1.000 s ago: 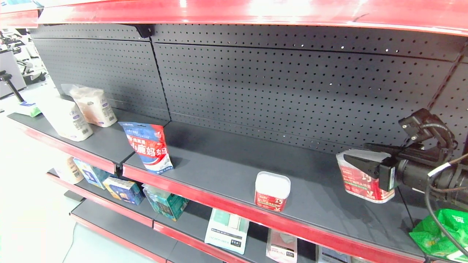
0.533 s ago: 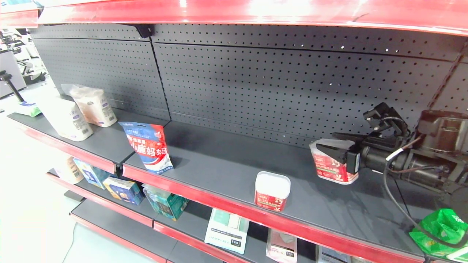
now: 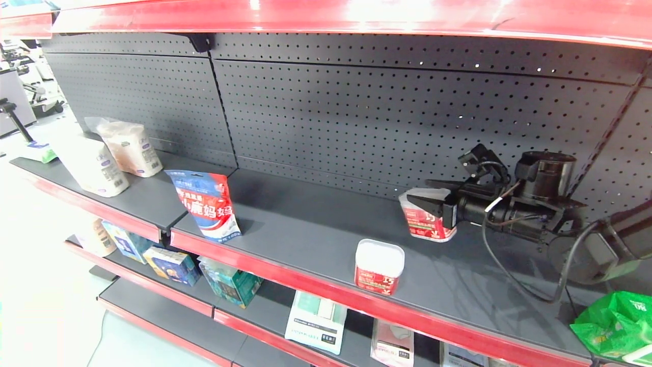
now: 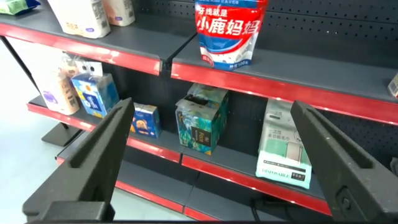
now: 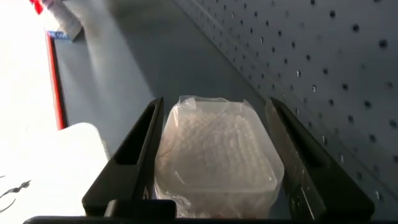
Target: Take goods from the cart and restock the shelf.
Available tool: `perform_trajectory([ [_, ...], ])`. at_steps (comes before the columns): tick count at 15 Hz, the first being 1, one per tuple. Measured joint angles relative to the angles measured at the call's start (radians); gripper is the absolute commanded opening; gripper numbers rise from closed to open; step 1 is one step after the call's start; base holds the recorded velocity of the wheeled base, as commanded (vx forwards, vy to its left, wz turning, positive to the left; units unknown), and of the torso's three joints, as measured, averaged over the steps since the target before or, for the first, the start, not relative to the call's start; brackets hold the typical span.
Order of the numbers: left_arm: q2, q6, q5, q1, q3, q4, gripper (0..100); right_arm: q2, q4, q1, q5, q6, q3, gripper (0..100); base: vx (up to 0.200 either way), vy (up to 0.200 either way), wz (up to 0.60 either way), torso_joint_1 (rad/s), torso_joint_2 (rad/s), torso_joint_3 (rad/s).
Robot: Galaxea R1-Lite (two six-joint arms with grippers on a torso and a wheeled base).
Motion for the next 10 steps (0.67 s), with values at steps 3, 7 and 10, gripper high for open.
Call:
perform_trajectory([
  [3, 0.000, 0.000, 0.000, 0.000, 0.000, 0.000, 100, 0.083, -0.027, 0.016, 0.026, 0.000, -0.044, 0, 0.000, 0.000, 0.00, 0.000, 0.00, 0.000],
  [7, 0.000, 0.000, 0.000, 0.000, 0.000, 0.000, 100, 0.157, -0.028, 0.030, 0.037, 0.006, -0.127, 0, 0.000, 0.000, 0.00, 0.000, 0.00, 0.000],
  [10, 0.000, 0.000, 0.000, 0.001, 0.000, 0.000, 100, 0.189, -0.028, 0.045, 0.041, 0.007, -0.166, 0, 0.000, 0.000, 0.00, 0.000, 0.00, 0.000],
])
